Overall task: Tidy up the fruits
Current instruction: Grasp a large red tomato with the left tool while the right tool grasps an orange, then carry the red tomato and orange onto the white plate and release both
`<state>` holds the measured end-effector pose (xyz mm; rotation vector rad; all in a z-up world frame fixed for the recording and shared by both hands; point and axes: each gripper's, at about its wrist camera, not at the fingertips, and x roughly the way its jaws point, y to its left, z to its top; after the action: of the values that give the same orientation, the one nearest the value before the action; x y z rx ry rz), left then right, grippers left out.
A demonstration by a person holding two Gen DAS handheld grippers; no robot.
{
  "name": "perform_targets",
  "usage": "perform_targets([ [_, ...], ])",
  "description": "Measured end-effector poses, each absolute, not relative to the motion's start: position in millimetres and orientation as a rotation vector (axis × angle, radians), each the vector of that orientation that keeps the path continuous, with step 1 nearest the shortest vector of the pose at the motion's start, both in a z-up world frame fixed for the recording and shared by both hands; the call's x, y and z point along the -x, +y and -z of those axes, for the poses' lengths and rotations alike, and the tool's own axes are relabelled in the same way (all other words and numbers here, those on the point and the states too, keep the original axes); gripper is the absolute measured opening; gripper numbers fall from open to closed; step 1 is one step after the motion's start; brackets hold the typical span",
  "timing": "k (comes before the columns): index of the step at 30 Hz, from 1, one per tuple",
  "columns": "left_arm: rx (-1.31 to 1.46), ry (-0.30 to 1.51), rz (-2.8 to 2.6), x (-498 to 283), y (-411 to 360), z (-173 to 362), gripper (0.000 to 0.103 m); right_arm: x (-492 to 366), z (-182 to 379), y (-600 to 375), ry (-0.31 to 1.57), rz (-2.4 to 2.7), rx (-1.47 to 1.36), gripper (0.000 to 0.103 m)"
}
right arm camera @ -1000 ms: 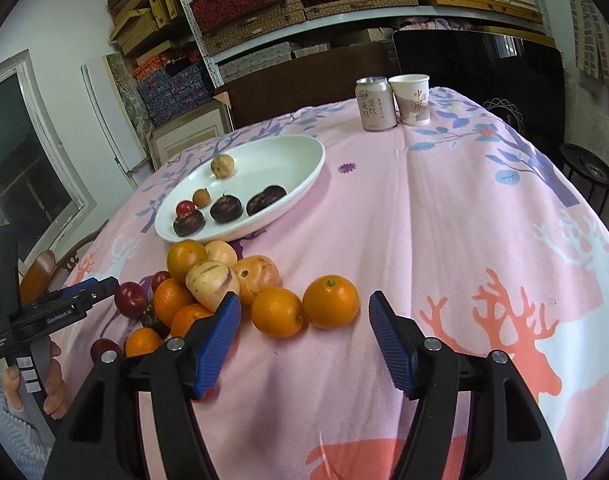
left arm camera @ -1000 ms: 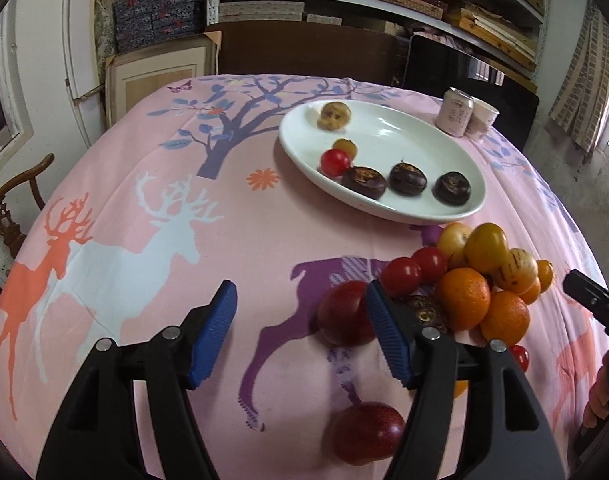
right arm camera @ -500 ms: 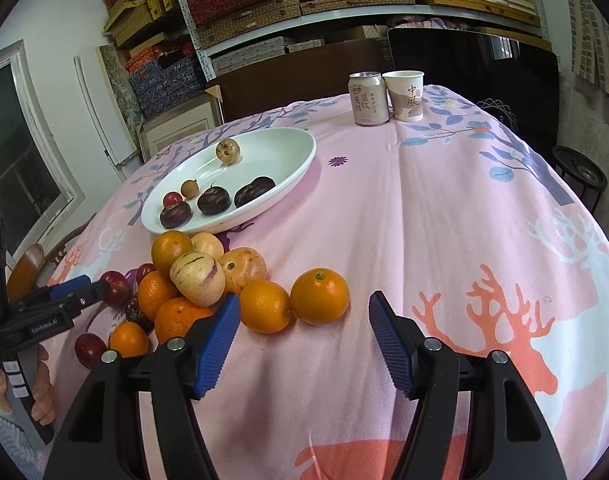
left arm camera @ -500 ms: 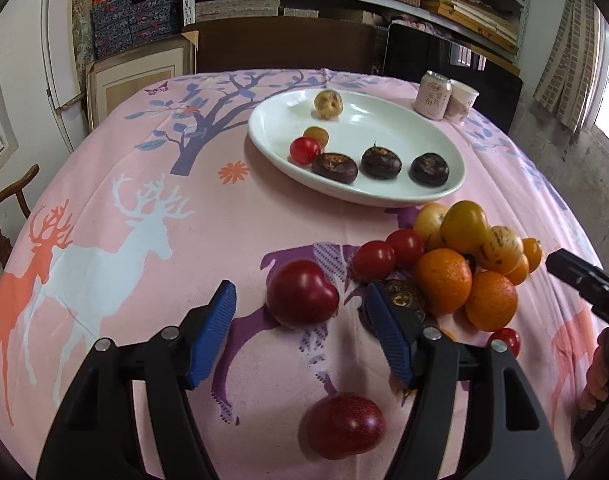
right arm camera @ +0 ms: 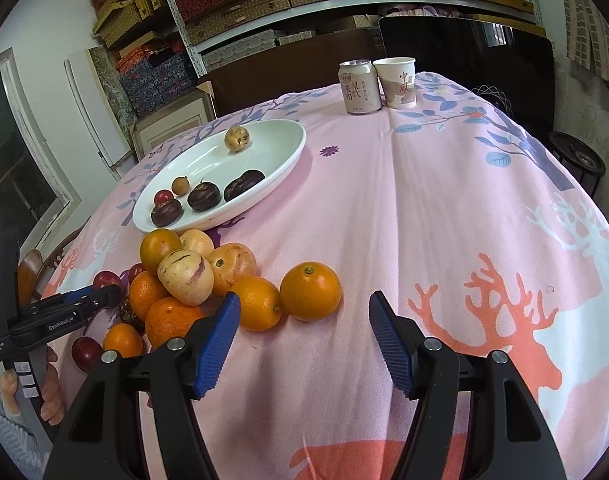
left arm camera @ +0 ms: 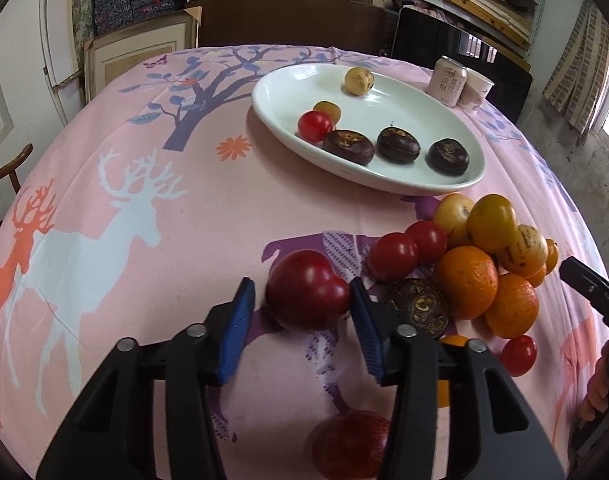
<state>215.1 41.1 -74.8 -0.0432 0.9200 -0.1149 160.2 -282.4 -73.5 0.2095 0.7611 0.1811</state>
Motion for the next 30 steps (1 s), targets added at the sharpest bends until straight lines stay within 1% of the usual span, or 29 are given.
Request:
perform_targets([
  [1,0.033,0.915,0.116,-214.5,39.1,74.1,0.042,-162.0,74.7,-281.8,0.767,-0.181,-0.210,0.067],
  [3,0.004,0.908,0.108,-213.2,34.7,74.3,0.041,-164.4,77.0,-279.4,0.776,-0.181,-0.203,0.062],
  [5,-0.005,0.905,0.106,-212.9,33.1,74.2,0.041,-166.9,78.2,-277.2,0.780,-0.185,-0.199,0.054],
  [9,0.009,0.908,0.110,-212.4,34.5,74.3,0.041,-172.7,78.8,-275.8,0.779,-0.183,-0.212,0.046],
  [15,0.009,0.906,0.111,-212.5,35.0,74.1,0.041,-182.7,80.7,-283.5,0.793,-0.178,-0.274,0.046],
  [18,0.019,0.907,0.114,-212.3,36.4,74.0,0.041,-190.3,85.9,-294.4,0.820,-0.189,-0.355,0.046],
  [20,0.033,0.909,0.116,-212.5,38.4,73.6,0.041,-193.1,90.8,-303.3,0.839,-0.207,-0.426,0.039],
  [22,0.040,0.910,0.114,-212.3,39.9,73.3,0.041,-194.1,94.4,-308.0,0.852,-0.217,-0.464,0.038],
  [25,0.046,0.909,0.111,-212.1,41.5,73.2,0.041,-193.9,93.4,-304.1,0.846,-0.211,-0.439,0.038],
  [30,0.042,0.890,0.099,-210.1,42.3,70.7,0.041,-185.5,86.6,-290.2,0.802,-0.162,-0.306,0.038],
])
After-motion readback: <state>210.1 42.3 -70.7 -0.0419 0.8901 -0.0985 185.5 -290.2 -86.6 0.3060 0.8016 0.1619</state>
